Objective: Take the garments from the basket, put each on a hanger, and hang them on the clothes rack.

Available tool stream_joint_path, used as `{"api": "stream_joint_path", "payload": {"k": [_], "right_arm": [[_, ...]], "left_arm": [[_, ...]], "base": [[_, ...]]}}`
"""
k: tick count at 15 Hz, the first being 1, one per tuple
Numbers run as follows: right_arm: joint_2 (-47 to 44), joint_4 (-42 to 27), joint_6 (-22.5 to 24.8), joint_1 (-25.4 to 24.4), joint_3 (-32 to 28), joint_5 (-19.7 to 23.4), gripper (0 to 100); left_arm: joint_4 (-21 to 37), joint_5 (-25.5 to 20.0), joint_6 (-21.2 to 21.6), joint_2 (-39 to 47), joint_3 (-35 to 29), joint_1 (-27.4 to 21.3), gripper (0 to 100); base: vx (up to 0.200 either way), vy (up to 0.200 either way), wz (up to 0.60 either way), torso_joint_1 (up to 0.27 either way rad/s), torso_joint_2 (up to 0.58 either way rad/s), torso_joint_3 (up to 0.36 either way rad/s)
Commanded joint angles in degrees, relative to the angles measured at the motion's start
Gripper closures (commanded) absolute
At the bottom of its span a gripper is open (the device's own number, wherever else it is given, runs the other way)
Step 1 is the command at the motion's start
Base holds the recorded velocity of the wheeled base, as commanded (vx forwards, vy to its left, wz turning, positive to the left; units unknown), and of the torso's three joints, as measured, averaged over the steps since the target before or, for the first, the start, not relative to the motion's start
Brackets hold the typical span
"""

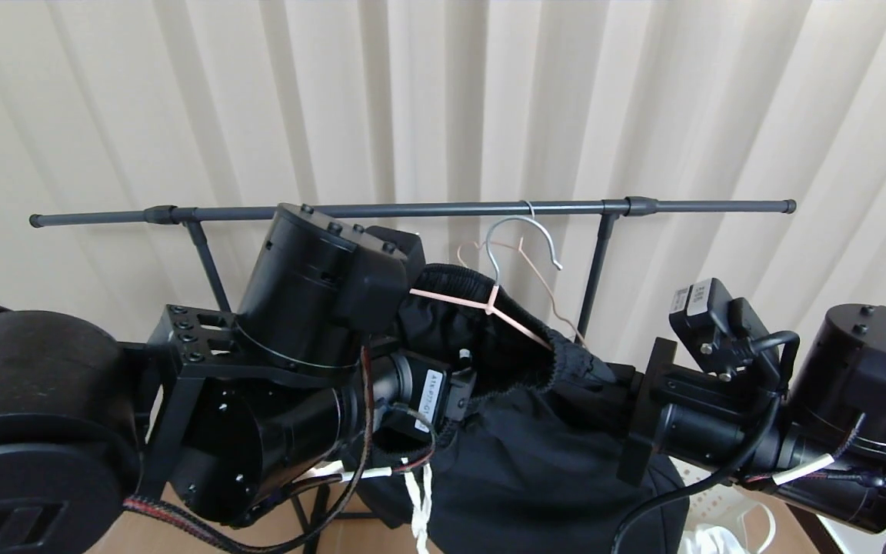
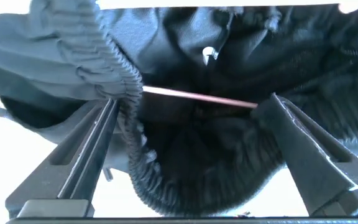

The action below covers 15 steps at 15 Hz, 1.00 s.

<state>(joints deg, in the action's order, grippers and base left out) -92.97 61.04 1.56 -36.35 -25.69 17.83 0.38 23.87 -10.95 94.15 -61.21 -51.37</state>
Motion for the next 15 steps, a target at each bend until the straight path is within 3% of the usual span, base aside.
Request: {"api": "stream_joint_path", "payload": {"k": [1, 8, 11, 15], "right_arm": [[-0.29, -0.04, 0.11, 1.28, -0.15, 0.8, 100], [-1.34, -0.04, 0.02, 6.73, -0.07, 6.69, 100], [-2.13, -0.04, 0.11, 8.93, 0.46, 10.73, 100], [-2.22, 0.05, 0.2, 12.27, 1.96, 19.08, 100]], "left_arm": [[-0.11, 0.04, 0.58, -3.01, 1.88, 0.04, 0], [-0.11, -0.23, 3.21, -8.89, 3.03, 2.59, 0], [-0.03, -0.84, 7.26, -12.15, 3.03, 5.23, 0], [0.76, -14.99, 14.9, -15.57, 3.29, 15.78, 0]], "base": [[0.0, 0.0, 0.0, 0.0, 0.0, 0.0], [0.0, 0.0, 0.0, 0.0, 0.0, 0.0], [0.0, 0.0, 0.0, 0.0, 0.0, 0.0], [0.0, 0.0, 0.0, 0.0, 0.0, 0.0]]}}
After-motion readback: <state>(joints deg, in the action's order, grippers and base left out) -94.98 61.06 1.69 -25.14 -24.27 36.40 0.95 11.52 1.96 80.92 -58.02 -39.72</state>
